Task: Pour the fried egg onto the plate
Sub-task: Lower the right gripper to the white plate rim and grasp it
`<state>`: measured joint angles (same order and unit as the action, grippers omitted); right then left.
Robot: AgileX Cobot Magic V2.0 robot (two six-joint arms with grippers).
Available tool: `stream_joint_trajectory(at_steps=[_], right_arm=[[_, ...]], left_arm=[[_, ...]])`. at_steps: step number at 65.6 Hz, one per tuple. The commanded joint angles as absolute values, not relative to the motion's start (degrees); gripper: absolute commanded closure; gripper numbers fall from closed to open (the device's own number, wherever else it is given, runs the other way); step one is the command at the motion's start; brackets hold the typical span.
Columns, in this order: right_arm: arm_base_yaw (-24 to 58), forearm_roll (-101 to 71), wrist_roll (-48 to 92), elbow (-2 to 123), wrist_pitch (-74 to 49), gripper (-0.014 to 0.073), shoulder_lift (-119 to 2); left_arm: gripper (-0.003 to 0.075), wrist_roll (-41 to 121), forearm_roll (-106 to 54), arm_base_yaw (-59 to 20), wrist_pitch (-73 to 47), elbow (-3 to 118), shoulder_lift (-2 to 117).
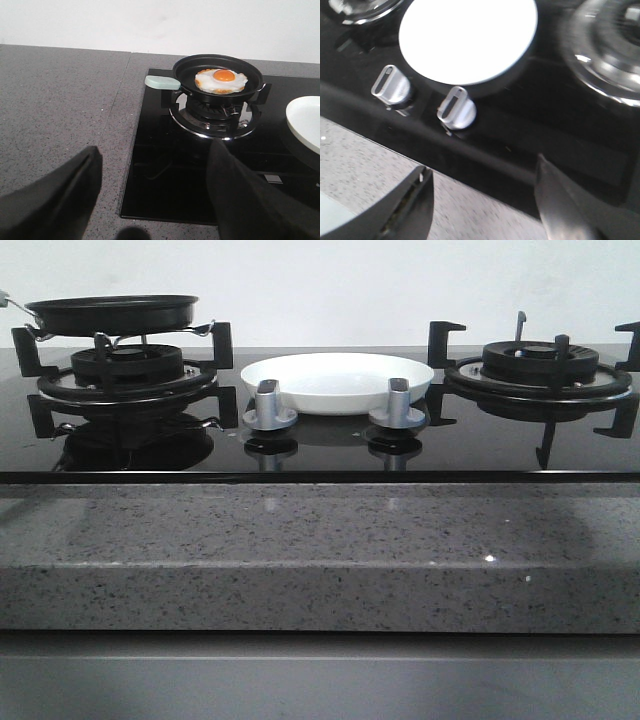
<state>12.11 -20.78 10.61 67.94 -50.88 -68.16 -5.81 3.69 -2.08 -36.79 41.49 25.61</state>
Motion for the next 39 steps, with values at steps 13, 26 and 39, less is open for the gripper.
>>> stream_joint_trajectory(at_steps=[13, 26, 39], right_arm=[[13.05, -22.51, 10.08, 84.94, -56.24, 0.0125, -82.78], [12.99, -21.98, 8.92, 95.43, -60.78, 0.0127, -94.11], [12.99, -19.03, 7.97, 104.42, -63.18, 0.0127, -102.69]], left_arm=[[0.0262, -6.42, 3.76, -1.99, -32.13, 42.88, 26.48], [0.0262, -6.42, 3.76, -1.99, -32.13, 42.88, 26.48], [0.0262, -6.42, 3.76, -1.99, -32.13, 42.88, 26.48]])
